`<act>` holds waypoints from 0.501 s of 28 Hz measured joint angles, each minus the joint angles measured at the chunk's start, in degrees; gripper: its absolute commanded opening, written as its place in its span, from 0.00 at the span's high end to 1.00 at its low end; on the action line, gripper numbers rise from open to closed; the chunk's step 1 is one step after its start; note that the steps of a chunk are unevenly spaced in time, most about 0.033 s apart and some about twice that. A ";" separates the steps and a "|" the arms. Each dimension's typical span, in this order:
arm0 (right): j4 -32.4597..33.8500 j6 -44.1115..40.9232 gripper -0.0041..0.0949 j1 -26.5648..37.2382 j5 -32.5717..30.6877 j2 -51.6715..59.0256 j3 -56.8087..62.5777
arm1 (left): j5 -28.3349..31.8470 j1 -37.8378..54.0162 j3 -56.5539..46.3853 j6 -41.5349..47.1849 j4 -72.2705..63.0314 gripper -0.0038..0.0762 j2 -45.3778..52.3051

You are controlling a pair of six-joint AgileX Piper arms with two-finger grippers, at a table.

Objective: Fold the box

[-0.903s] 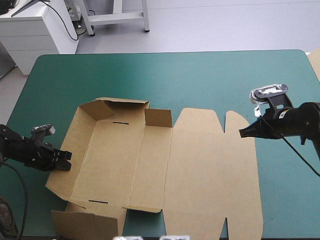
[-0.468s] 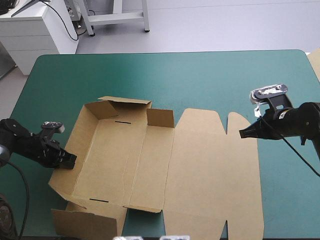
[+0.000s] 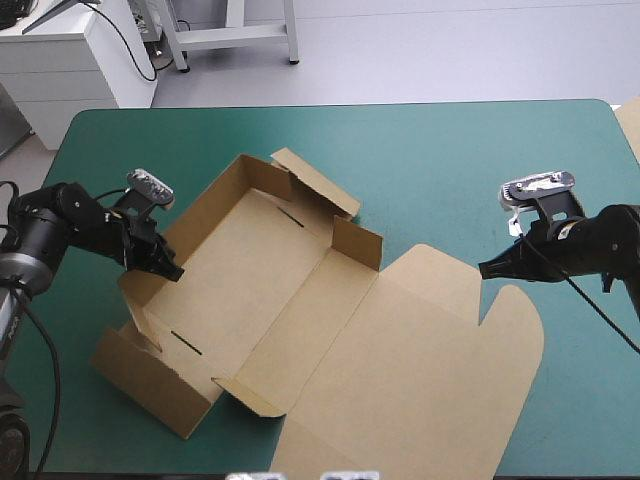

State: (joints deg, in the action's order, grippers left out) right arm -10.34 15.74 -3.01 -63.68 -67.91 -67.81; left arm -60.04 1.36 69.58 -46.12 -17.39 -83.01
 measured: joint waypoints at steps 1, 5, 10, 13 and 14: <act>0.00 0.00 0.98 0.00 0.00 0.00 0.00 | 1.02 -1.53 1.31 -0.32 0.35 0.96 0.00; 0.00 0.00 0.98 0.00 0.00 0.00 0.00 | 4.73 -7.14 5.10 -1.22 2.72 0.96 -0.15; 0.00 0.00 0.98 0.00 -0.05 0.00 0.00 | 7.70 -14.13 8.94 -1.41 8.64 0.96 -1.62; 0.00 0.00 0.98 0.00 0.01 0.00 0.00 | 10.83 -19.83 10.50 -1.53 12.88 0.96 -2.60; 0.00 0.00 0.98 0.00 -0.06 0.00 0.00 | 11.95 -21.33 10.78 -1.53 14.17 0.96 -2.74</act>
State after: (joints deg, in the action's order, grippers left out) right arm -10.34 15.74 -3.01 -63.74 -67.91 -67.81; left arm -48.08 -19.97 80.36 -47.65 -3.22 -85.75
